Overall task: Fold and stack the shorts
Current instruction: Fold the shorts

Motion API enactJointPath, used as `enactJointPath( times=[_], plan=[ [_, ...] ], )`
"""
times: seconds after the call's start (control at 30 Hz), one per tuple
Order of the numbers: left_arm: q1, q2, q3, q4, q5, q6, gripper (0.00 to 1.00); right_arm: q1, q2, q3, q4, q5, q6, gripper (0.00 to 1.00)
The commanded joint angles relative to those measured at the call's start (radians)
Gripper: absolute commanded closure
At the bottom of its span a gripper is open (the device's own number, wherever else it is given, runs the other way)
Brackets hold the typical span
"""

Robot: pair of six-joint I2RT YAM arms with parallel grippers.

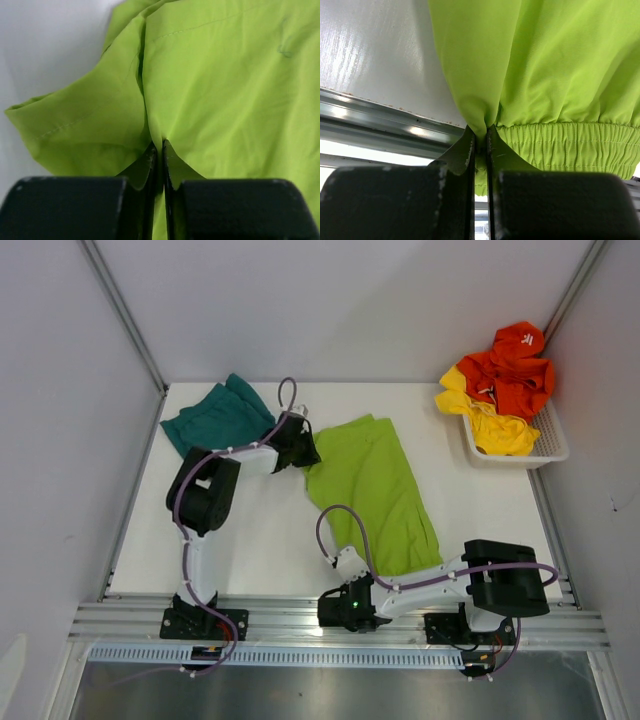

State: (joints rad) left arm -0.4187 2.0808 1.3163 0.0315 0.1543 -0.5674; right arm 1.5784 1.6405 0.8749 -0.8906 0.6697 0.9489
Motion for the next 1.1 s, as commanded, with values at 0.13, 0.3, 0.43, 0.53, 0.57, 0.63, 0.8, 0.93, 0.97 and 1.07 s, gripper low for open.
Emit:
enactJointPath(
  times=[0.13, 0.3, 0.43, 0.53, 0.57, 0.63, 0.8, 0.93, 0.97, 1.07],
  plan=[
    [-0.129, -0.087, 0.070, -0.097, -0.531, 0.164, 0.93, 0.008, 0.055, -0.030, 0.061, -0.124, 0.048, 1.00],
    [-0.196, -0.125, 0.077, -0.082, -0.659, 0.202, 0.95, 0.005, 0.059, -0.030, 0.065, -0.124, 0.048, 1.00],
    [-0.238, -0.148, 0.098, -0.096, -0.679, 0.219, 0.97, 0.006, 0.061, -0.030, 0.070, -0.125, 0.044, 1.00],
    [-0.284, -0.169, 0.107, -0.105, -0.691, 0.236, 0.97, 0.006, 0.059, -0.031, 0.076, -0.124, 0.041, 1.00],
    [-0.299, -0.168, 0.125, -0.122, -0.706, 0.242, 0.97, 0.005, 0.061, -0.030, 0.081, -0.122, 0.037, 1.00],
    [-0.351, -0.148, 0.144, -0.148, -0.723, 0.253, 0.97, 0.005, 0.065, -0.025, 0.084, -0.122, 0.033, 1.00],
    [-0.403, -0.107, 0.176, -0.186, -0.615, 0.221, 0.87, 0.005, 0.076, -0.017, 0.093, -0.124, 0.030, 1.00],
    [-0.414, -0.090, 0.163, -0.186, -0.498, 0.193, 0.34, 0.006, 0.074, -0.024, 0.099, -0.125, 0.028, 1.00],
    [-0.414, -0.090, 0.161, -0.191, -0.501, 0.189, 0.26, 0.005, 0.076, -0.022, 0.099, -0.127, 0.028, 1.00],
    [-0.404, -0.106, 0.156, -0.193, -0.516, 0.201, 0.10, 0.005, 0.074, -0.022, 0.098, -0.125, 0.028, 1.00]
  ],
)
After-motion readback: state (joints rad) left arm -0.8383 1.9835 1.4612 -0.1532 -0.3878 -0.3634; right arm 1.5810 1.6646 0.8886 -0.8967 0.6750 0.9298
